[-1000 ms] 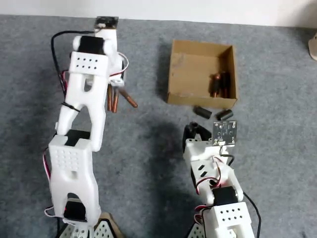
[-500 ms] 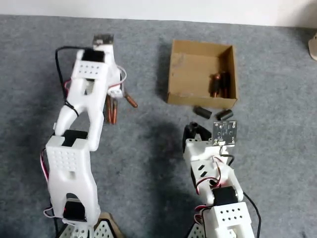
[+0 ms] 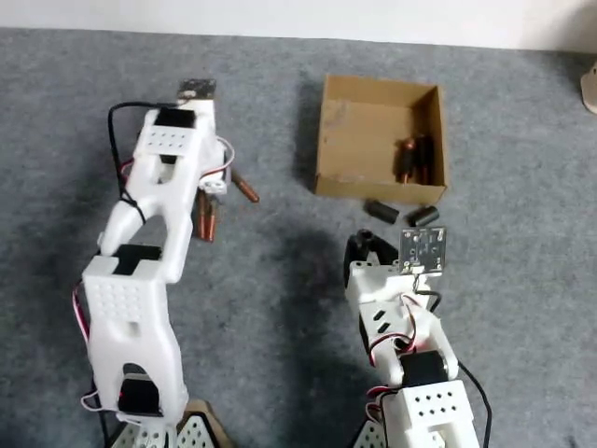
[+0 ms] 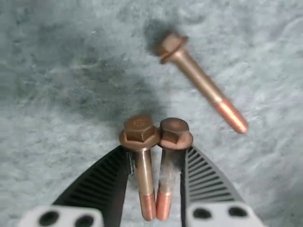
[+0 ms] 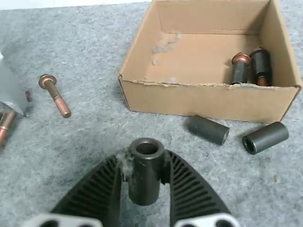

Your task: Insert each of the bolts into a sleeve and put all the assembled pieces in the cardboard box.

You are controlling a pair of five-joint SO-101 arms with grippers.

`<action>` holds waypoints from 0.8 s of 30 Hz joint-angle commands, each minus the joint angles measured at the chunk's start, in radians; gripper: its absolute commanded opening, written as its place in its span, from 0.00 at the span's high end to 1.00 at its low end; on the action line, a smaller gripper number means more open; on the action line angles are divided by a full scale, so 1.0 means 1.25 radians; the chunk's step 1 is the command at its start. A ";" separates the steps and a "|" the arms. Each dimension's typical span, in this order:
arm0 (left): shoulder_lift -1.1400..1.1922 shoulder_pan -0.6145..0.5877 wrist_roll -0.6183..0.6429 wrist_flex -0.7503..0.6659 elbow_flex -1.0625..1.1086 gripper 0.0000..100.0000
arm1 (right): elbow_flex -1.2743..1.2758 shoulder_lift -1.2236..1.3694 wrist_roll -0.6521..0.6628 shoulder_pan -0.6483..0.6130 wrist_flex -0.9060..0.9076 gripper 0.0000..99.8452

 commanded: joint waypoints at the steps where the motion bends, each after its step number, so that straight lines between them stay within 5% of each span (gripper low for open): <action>1: -0.060 -0.047 -0.006 -0.010 -0.010 1.00 | 0.095 -0.013 0.011 0.008 -0.020 1.00; 6: -0.055 -0.079 -0.009 -0.022 -0.012 1.00 | 0.095 -0.013 0.011 0.008 -0.020 1.00; 16: -0.052 -0.037 -0.172 0.014 -0.009 1.00 | 0.095 -0.013 0.011 0.008 -0.020 1.00; 24: -0.052 -0.040 -0.147 0.020 -0.003 0.90 | 0.095 -0.013 0.011 0.008 -0.020 1.00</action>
